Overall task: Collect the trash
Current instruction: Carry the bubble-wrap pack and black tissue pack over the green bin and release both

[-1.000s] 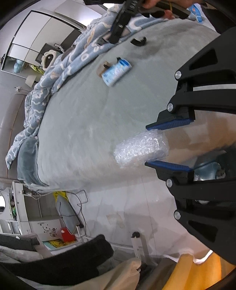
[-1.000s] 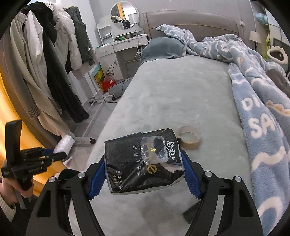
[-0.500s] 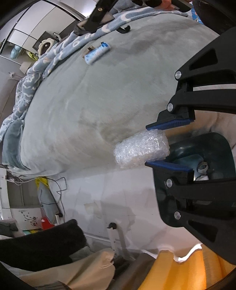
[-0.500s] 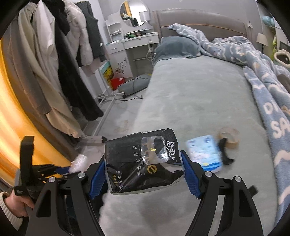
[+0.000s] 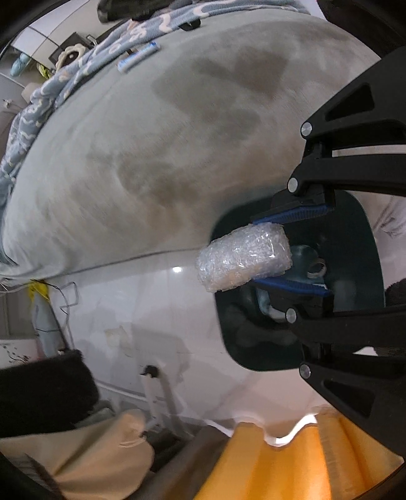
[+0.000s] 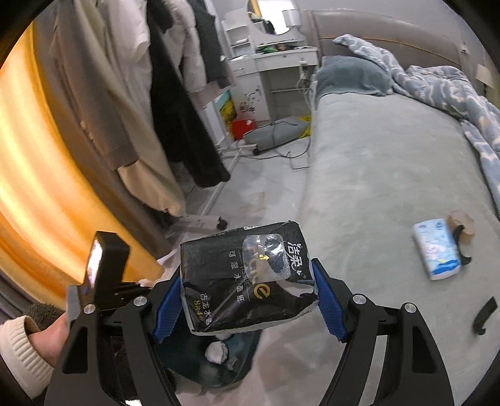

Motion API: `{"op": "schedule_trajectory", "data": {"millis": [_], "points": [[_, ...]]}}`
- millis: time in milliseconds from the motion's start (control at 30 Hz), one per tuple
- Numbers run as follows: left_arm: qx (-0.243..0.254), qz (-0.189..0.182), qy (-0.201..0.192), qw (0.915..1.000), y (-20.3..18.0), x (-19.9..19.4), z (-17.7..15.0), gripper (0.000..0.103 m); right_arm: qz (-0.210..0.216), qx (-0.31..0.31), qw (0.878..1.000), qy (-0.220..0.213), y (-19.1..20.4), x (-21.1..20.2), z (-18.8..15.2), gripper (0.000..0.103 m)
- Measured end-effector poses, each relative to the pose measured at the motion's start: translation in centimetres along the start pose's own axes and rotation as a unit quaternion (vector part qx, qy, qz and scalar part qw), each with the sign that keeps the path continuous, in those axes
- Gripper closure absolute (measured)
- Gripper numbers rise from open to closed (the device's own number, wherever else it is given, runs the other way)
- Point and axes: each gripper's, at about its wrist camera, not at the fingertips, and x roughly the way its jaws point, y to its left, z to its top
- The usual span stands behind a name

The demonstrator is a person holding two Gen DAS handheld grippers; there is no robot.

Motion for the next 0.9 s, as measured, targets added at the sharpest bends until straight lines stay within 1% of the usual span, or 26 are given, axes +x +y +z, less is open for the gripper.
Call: {"op": "schedule_trajectory", "data": {"millis": [233, 433, 667, 700, 733, 800, 900], "points": [[-0.024, 0.002, 0.048, 0.9986, 2.7, 2.0, -2.3, 0.067, 0.017, -0.017, 1.0, 0.018, 3.2, 1.2, -0.7, 0.026], [-0.023, 0.006, 0.086, 0.996, 3.6, 3.4, -4.2, 0.067, 0.029, -0.033, 0.999, 0.03, 5.3, 2.1, -0.8, 0.026], [-0.018, 0.0, 0.104, 0.9944, 4.7, 3.5, -5.6, 0.063, 0.032, -0.039, 0.998, 0.049, 6.7, 4.0, -1.1, 0.026], [-0.016, -0.001, 0.107, 0.9941, 4.9, 3.5, -5.8, 0.061, 0.032, -0.038, 0.997, 0.053, 6.9, 4.3, -1.1, 0.026], [-0.014, -0.002, 0.111, 0.9938, 5.0, 3.4, -5.9, 0.055, 0.032, -0.038, 0.997, 0.055, 6.9, 4.6, -1.2, 0.026], [-0.011, -0.003, 0.112, 0.9936, 5.1, 3.3, -6.2, 0.046, 0.031, -0.038, 0.997, 0.06, 7.1, 5.1, -1.4, 0.026], [-0.012, -0.001, 0.109, 0.9939, 5.9, 2.7, -6.5, 0.037, 0.029, -0.035, 0.996, 0.072, 7.3, 6.1, -1.8, 0.026]]}}
